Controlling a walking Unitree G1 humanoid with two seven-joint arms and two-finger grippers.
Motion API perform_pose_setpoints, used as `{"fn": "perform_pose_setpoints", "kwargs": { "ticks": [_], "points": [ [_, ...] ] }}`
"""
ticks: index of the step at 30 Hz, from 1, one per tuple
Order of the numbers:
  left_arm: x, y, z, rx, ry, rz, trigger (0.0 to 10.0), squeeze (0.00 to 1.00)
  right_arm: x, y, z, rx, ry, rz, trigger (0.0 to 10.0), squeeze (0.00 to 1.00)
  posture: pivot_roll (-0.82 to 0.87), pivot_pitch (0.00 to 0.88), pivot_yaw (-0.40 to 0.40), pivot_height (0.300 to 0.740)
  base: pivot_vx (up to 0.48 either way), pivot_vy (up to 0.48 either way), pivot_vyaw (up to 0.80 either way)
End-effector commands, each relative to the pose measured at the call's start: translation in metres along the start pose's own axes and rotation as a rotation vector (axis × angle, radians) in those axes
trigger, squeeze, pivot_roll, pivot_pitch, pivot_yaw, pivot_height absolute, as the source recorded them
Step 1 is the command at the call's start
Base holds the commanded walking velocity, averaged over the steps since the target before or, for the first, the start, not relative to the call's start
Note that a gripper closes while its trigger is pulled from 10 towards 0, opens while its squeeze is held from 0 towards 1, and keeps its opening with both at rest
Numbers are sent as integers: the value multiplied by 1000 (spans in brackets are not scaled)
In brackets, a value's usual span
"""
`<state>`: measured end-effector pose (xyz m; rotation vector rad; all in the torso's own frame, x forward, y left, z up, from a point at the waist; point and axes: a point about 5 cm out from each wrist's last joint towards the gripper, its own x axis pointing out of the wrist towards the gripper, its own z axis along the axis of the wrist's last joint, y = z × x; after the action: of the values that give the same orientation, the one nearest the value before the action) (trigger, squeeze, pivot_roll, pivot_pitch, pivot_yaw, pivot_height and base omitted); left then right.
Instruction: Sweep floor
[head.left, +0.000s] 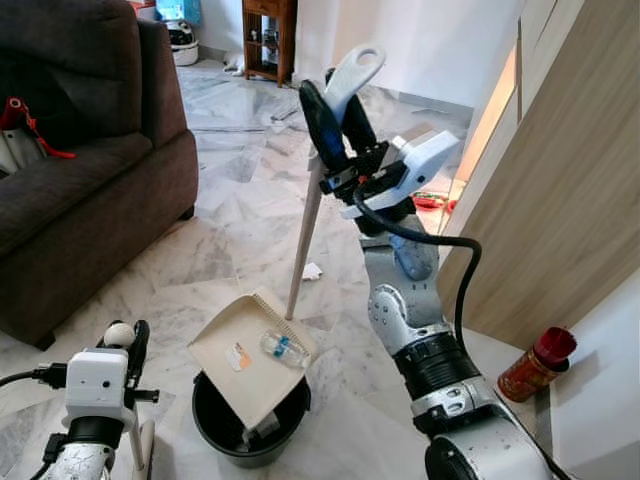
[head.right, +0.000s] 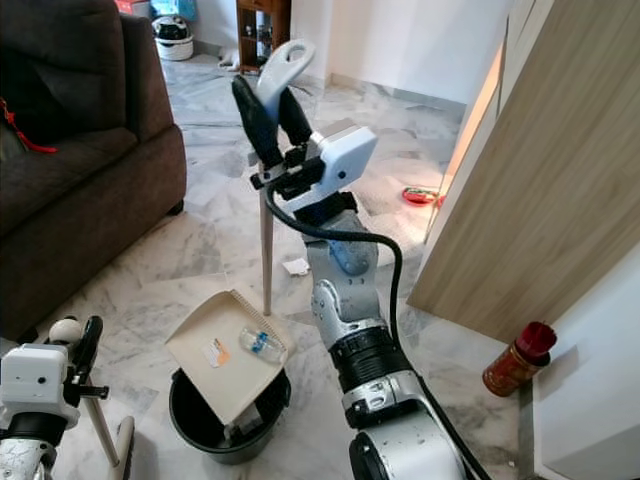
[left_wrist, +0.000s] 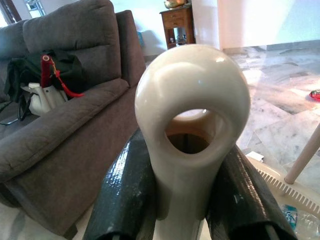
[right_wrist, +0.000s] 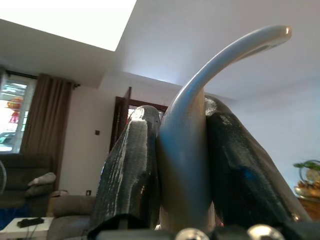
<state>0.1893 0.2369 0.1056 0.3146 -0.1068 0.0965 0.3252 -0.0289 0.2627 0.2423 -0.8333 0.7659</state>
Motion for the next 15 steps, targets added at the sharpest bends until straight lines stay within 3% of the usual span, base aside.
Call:
{"fn": "perform_pose_setpoints", "kwargs": {
  "ticks": [1,15],
  "points": [
    [5,2,12,28,-53,-5,10000,0,8,30,7,82,-129,-1,10000,0,181,0,-93,740,0,0,0],
    [7,3,13,33,-59,-10,10000,0,6,55,8,96,-143,61,10000,0,185,0,-89,740,0,0,0]
  ]
}}
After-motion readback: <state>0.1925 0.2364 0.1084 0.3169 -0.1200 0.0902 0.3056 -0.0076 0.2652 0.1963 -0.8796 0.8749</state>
